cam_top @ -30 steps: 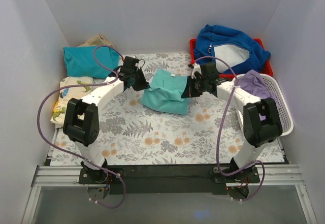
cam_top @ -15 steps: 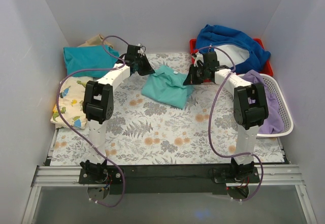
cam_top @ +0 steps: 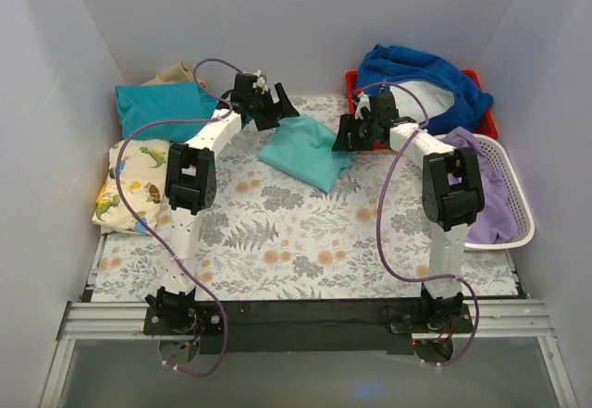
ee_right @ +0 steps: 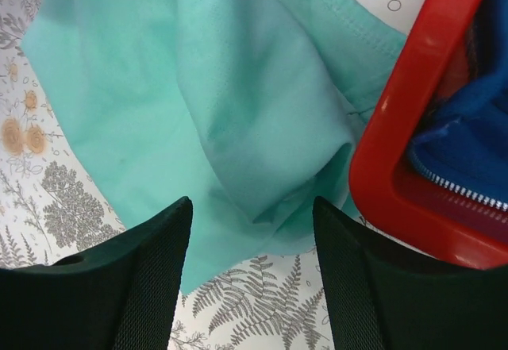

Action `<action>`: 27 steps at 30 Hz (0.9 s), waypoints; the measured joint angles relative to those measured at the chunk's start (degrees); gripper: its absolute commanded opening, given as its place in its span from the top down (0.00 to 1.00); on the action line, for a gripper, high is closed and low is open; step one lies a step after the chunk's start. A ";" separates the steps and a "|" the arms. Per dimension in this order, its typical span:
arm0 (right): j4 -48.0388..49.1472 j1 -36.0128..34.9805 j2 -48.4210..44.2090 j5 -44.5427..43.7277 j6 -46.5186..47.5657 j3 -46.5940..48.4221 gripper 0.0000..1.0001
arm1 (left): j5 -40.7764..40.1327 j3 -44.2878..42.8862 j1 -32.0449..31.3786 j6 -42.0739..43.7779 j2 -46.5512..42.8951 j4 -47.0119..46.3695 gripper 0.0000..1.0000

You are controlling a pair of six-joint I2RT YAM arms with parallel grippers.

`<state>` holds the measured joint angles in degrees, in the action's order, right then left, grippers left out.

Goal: Fold and stack the t-shirts
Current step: Fold the tshirt

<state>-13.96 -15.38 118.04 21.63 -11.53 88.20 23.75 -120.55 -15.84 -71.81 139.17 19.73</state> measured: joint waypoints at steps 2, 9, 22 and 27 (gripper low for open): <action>0.15 -0.02 -1.11 -2.12 0.52 -0.87 0.31 | -0.20 0.39 0.33 0.04 -0.02 0.17 0.13; 0.02 0.00 -13.68 -8.87 2.71 -5.84 0.28 | -0.48 6.58 3.72 1.05 -3.30 -0.59 0.12; 1.84 -5.49 -4.96 -1.27 1.40 -0.07 0.30 | 14.71 6.80 4.79 -2.89 -5.46 -8.85 0.10; 0.74 -6.80 -0.02 -0.28 1.05 3.30 0.30 | 21.09 4.44 4.42 -6.32 -2.58 -12.70 0.09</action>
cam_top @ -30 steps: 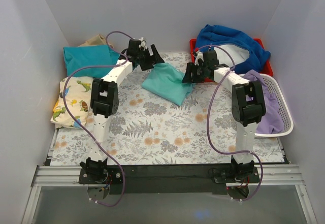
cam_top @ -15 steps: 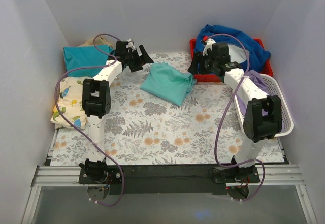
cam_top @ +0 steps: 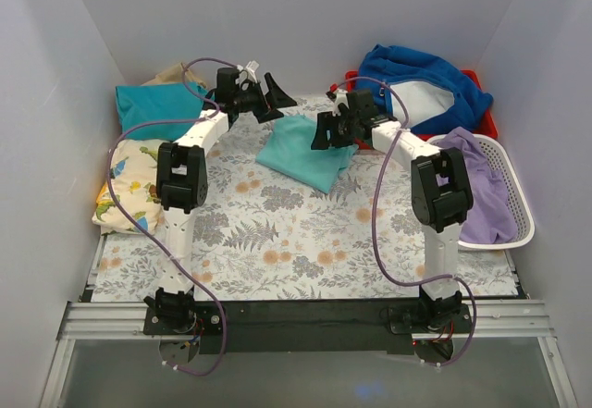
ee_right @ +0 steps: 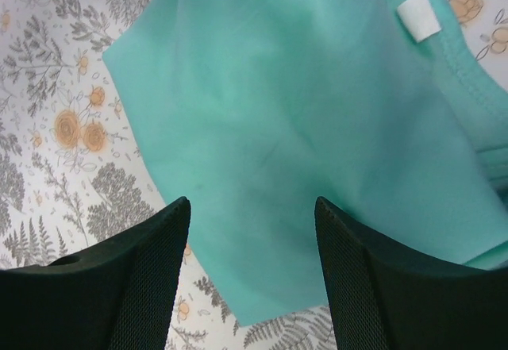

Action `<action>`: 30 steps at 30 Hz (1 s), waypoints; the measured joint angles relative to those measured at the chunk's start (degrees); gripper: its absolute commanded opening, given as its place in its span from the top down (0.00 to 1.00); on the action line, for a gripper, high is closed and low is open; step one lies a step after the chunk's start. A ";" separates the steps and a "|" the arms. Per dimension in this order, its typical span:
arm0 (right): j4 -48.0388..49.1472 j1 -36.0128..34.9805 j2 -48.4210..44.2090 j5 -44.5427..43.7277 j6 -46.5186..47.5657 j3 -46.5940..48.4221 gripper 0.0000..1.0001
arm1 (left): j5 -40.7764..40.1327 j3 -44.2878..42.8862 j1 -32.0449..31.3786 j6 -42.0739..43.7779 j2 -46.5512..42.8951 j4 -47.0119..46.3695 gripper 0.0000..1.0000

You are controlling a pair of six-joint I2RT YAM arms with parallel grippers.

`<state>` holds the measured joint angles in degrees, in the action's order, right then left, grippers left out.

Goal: Fold and stack the t-shirts
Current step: Fold the tshirt

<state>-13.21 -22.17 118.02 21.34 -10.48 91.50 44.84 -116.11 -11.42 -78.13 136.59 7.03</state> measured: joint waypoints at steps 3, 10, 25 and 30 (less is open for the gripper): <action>-0.02 0.09 2.34 -0.87 0.07 2.99 0.30 | 2.05 -0.85 0.00 -1.55 2.58 -2.08 0.09; -1.92 0.11 8.85 -7.15 0.48 11.17 0.29 | 4.48 -4.44 -0.15 -3.74 11.82 -4.24 0.09; -6.58 -1.22 12.66 -17.75 3.10 11.89 0.29 | -5.44 8.55 -1.29 0.33 4.68 -6.01 0.07; -5.92 -1.49 12.57 -14.73 5.84 11.08 0.29 | -13.94 26.71 -3.28 1.05 -8.59 -5.53 0.07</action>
<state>-19.14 -23.66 130.58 6.61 -4.64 102.59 30.89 -89.41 -14.70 -77.08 128.01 1.50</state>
